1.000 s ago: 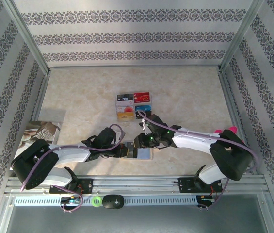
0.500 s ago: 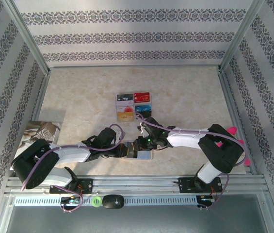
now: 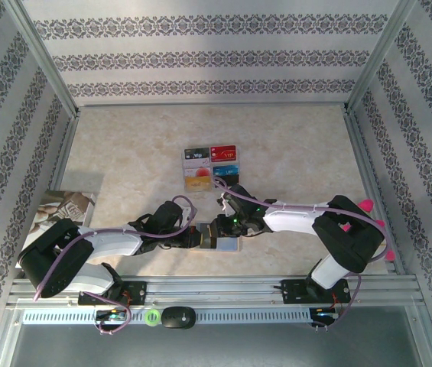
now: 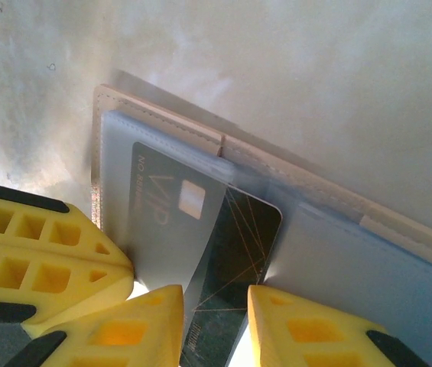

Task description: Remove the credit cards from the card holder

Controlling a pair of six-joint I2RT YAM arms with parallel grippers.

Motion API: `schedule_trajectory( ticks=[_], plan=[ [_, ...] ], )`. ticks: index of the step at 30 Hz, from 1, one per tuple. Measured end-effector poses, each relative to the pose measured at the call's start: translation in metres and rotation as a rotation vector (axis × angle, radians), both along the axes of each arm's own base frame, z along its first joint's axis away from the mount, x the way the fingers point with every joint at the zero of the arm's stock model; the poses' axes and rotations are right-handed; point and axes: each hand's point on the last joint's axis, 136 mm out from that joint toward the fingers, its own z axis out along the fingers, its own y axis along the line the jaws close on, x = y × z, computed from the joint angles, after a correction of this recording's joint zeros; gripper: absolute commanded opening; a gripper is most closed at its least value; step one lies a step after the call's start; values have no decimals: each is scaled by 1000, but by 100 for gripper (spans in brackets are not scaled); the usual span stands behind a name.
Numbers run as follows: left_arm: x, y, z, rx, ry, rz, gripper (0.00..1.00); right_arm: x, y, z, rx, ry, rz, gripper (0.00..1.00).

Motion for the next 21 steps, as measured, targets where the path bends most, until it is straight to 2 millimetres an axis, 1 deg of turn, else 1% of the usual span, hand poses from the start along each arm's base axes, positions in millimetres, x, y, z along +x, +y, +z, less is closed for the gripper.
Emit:
schedule_trajectory(
  ticks=[10,16,19,21],
  plan=[
    [0,0,0,-2,0,2,0,1,-4,-4,7,7,-23,30],
    [0,0,0,-5,-2,2,0,0,-1,-3,20,15,-16,29],
    [0,0,0,-6,-3,2,0,-1,2,-3,37,22,-4,26],
    [0,0,0,-6,-3,2,0,-2,4,-3,46,26,-1,22]
  ],
)
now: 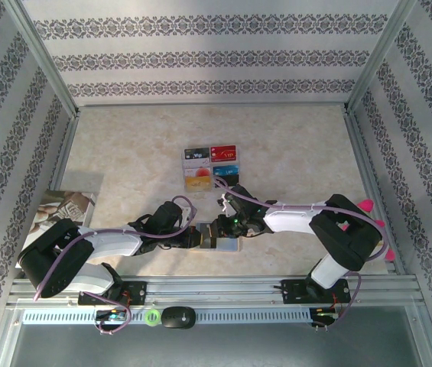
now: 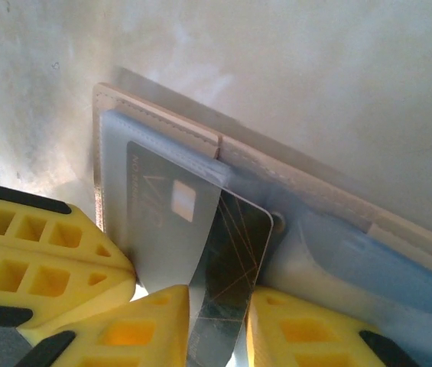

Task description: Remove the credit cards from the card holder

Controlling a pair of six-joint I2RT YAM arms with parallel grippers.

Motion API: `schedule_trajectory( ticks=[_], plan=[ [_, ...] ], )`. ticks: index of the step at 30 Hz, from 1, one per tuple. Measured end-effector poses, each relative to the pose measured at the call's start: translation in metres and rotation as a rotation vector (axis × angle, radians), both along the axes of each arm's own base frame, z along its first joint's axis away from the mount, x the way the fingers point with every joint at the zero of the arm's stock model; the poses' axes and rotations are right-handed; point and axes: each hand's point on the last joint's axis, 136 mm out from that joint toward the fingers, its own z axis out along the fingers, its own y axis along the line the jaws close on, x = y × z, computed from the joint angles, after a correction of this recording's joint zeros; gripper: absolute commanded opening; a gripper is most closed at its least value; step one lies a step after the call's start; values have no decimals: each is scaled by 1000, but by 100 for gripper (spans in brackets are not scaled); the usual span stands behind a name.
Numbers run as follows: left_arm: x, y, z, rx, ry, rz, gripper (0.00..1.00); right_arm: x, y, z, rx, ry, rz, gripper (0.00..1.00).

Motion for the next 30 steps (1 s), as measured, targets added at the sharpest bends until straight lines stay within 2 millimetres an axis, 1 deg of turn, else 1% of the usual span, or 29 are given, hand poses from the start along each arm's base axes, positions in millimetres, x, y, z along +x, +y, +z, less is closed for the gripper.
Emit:
schedule_trajectory(
  ticks=[7,8,11,15,18,22,24,30],
  plan=[
    [-1,0,-2,3,7,-3,0,2,-3,-2,13,11,-23,1],
    [-1,0,-2,3,8,-2,0,2,-3,-2,20,10,-25,0],
    [-1,0,-1,1,7,-1,0,2,-7,2,36,4,-34,0],
    [1,-2,1,-13,-1,1,5,3,-15,9,53,-5,-53,0],
    [1,-2,1,-14,3,6,7,4,-24,11,46,5,-75,0],
    [1,-2,0,-16,5,9,13,2,-31,12,29,19,-83,0],
    [1,-2,1,-18,6,9,14,1,-33,13,17,24,-78,0],
    [2,-5,4,-33,-3,5,22,1,-42,30,-9,-4,-66,0]
  ],
)
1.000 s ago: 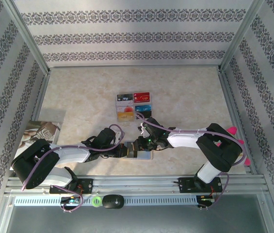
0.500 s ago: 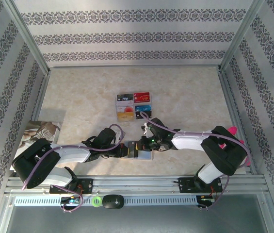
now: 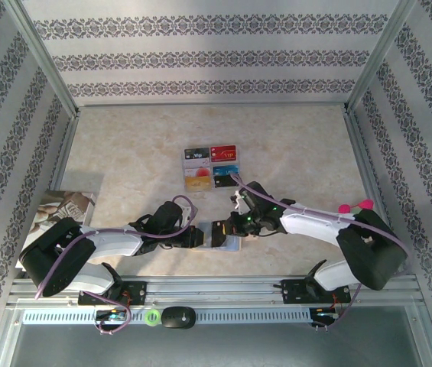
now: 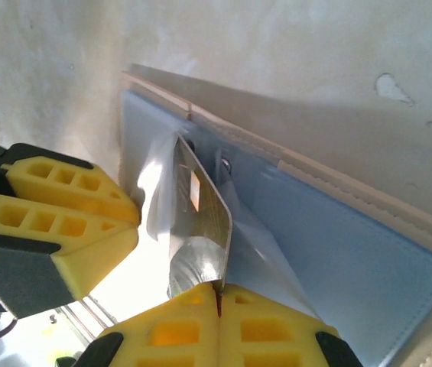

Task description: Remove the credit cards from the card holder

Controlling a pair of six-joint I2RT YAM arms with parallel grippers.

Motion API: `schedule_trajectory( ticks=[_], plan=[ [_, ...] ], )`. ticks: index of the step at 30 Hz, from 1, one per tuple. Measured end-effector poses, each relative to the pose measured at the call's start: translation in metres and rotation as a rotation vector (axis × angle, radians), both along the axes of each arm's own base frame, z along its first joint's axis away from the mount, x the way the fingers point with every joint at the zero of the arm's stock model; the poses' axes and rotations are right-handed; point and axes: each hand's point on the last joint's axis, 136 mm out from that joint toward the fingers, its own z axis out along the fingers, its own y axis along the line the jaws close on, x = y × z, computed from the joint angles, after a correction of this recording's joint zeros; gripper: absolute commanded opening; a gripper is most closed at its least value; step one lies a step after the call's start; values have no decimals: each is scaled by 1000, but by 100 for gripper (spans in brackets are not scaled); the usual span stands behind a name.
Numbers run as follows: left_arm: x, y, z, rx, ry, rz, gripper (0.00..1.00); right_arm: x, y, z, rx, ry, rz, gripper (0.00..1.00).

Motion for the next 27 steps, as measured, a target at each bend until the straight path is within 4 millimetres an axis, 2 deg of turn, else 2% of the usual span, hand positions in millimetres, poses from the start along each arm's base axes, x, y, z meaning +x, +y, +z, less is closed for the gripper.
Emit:
schedule_trajectory(
  ticks=[4,8,17,22,27],
  plan=[
    [0,-1,1,-4,-1,-4,24,9,-5,15,30,-46,-19,0],
    [0,-3,0,-5,5,-10,24,12,5,22,83,-90,4,0],
    [-1,-4,-2,-7,14,-17,26,6,25,6,187,-130,53,0],
    [0,-6,3,-20,4,-20,38,10,31,12,197,-160,75,0],
    [1,-5,11,-24,-15,-20,51,14,32,31,199,-223,102,0]
  ],
)
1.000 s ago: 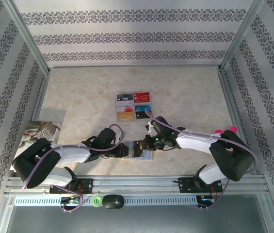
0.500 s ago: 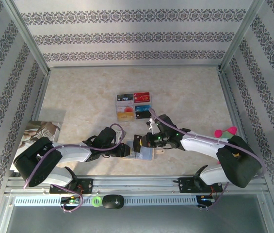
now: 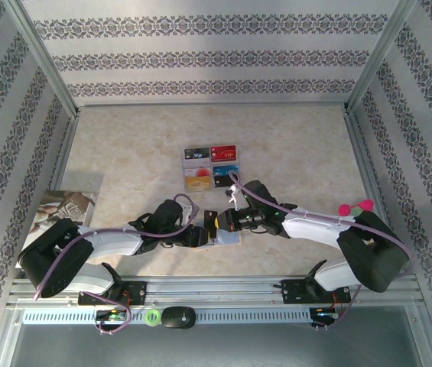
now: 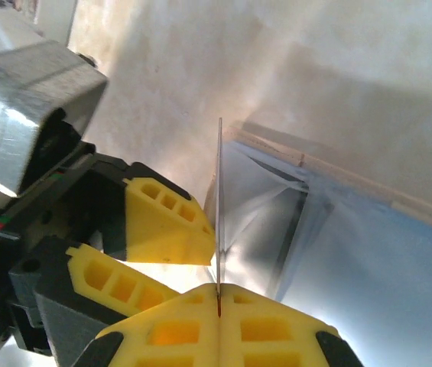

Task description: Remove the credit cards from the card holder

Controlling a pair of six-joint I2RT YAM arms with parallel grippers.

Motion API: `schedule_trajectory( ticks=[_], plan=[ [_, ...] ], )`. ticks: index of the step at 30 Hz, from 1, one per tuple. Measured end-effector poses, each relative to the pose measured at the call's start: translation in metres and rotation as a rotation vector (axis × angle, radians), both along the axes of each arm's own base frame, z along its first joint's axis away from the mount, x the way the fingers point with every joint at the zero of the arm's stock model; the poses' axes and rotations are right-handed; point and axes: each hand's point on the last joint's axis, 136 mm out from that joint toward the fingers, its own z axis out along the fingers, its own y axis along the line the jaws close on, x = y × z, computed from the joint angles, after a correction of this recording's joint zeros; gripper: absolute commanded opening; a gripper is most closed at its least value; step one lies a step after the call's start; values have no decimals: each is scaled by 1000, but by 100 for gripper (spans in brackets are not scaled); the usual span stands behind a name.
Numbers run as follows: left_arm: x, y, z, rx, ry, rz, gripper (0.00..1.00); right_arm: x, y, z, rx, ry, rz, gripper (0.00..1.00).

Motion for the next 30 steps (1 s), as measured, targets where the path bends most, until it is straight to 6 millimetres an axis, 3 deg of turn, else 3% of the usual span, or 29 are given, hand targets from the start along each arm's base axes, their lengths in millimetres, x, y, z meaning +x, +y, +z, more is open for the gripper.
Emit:
schedule_trajectory(
  ticks=[13,17,21,24,30],
  plan=[
    [-4,20,14,41,-33,50,67,6,-22,42,-140,-105,21,0],
    [-5,21,24,19,-63,47,69,5,-35,45,-230,-121,34,0],
    [-7,22,25,33,-71,32,83,7,-46,51,-317,-146,52,0],
    [-7,27,27,62,-69,30,87,15,-52,67,-381,-201,66,0],
    [11,48,57,92,-146,127,100,48,-50,110,-518,-406,132,0]
  ],
)
